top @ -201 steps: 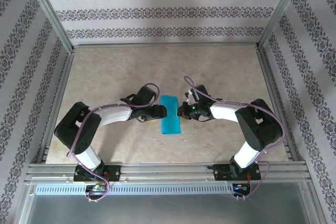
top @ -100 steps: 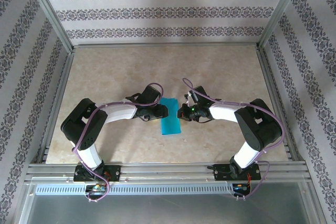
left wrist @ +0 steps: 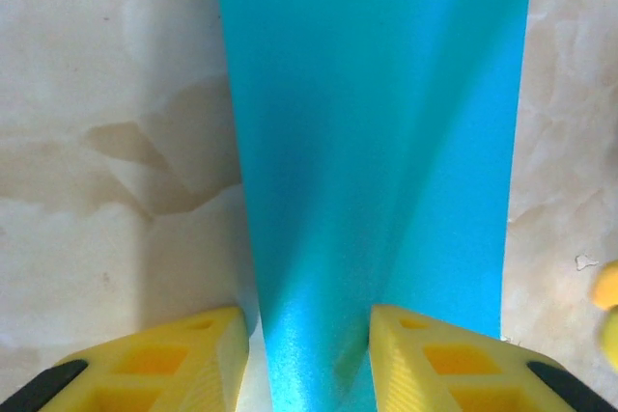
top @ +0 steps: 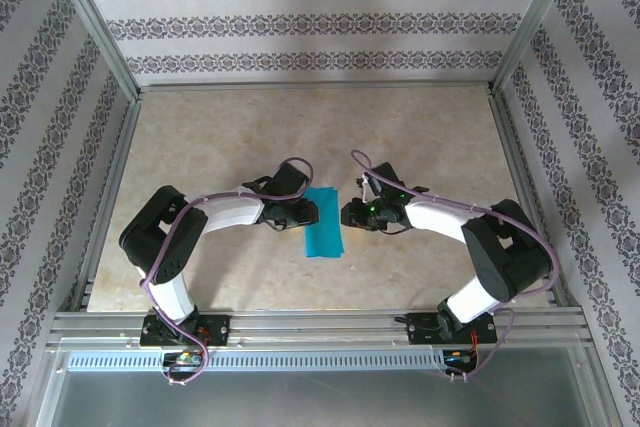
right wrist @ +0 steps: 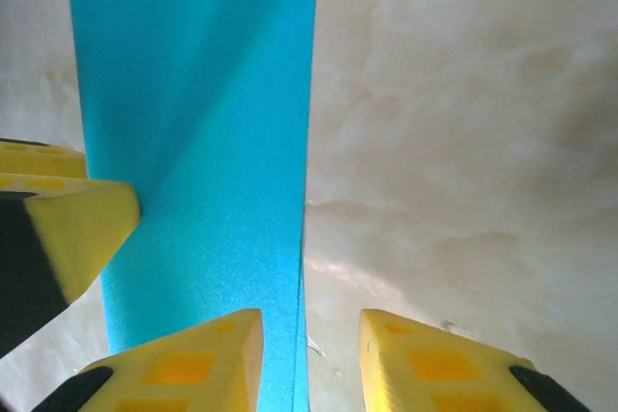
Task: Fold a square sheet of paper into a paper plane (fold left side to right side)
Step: First fold in half a square sheet of paper at the center of the table.
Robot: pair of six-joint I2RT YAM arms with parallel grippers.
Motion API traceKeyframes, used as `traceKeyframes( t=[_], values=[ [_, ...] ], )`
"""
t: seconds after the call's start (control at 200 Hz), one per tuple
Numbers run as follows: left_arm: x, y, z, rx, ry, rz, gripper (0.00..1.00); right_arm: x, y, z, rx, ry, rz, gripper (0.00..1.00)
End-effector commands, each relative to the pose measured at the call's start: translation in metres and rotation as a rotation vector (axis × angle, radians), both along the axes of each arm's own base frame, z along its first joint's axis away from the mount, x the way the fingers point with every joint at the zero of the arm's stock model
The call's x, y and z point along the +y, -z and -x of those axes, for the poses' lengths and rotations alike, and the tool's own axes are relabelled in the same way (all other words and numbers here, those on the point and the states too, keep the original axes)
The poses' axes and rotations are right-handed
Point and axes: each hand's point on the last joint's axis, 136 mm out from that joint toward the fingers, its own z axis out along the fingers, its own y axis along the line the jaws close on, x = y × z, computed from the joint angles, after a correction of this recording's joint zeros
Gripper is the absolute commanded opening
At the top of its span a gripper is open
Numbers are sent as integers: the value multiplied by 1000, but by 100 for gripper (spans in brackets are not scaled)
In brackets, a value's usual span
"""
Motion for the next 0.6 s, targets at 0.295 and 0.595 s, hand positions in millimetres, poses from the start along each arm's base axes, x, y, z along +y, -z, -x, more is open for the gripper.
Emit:
traceKeyframes(
  t=[0.295,0.595],
  values=[
    [8,37,12,74,-45,-101,44,-30,-17,-8,-69,41,74,35],
    [11,43,12,80,-63,-119,44,-29,-16,-6,-61,35,71,35]
  ],
)
